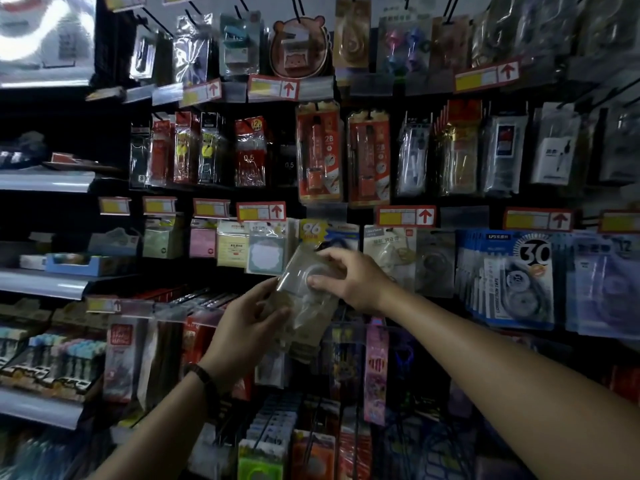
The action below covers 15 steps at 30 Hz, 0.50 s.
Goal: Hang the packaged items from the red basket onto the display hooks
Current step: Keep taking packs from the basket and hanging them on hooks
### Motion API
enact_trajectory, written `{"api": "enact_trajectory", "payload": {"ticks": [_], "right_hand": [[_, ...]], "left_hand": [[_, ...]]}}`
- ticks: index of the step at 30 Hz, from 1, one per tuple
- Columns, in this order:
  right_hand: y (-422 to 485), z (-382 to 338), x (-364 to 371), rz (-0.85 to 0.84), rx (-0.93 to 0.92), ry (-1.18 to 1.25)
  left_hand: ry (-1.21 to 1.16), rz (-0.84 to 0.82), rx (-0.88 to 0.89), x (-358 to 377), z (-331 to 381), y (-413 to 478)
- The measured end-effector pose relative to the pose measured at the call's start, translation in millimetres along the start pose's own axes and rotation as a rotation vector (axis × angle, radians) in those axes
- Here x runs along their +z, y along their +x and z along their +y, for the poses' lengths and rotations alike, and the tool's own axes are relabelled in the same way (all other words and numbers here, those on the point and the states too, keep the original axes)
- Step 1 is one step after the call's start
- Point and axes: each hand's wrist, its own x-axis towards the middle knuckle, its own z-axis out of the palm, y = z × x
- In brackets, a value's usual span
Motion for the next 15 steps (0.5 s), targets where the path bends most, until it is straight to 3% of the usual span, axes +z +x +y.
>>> {"api": "enact_trajectory", "payload": {"ticks": [2, 6, 10, 15], "right_hand": [[-7.5, 1.7, -4.2, 0.036, 0.012, 0.136], [-27.1, 9.8, -7.3, 0.238, 0.105, 0.457], [-50.6, 10.7, 3.2, 0.389, 0.251, 0.731], [-73.1, 11.5, -0.5, 0.363, 0.317, 0.734]], "left_hand": [[-0.043, 0.041, -0.011, -1.6, 2.0, 0.5], [-0.364, 0.175, -0.17, 11.2, -4.2, -2.4], [-0.409, 0.027, -0.308, 36.8, -2.2, -2.8], [-0.584, 0.019, -0.287, 59.7, 14.2, 7.9]]}}
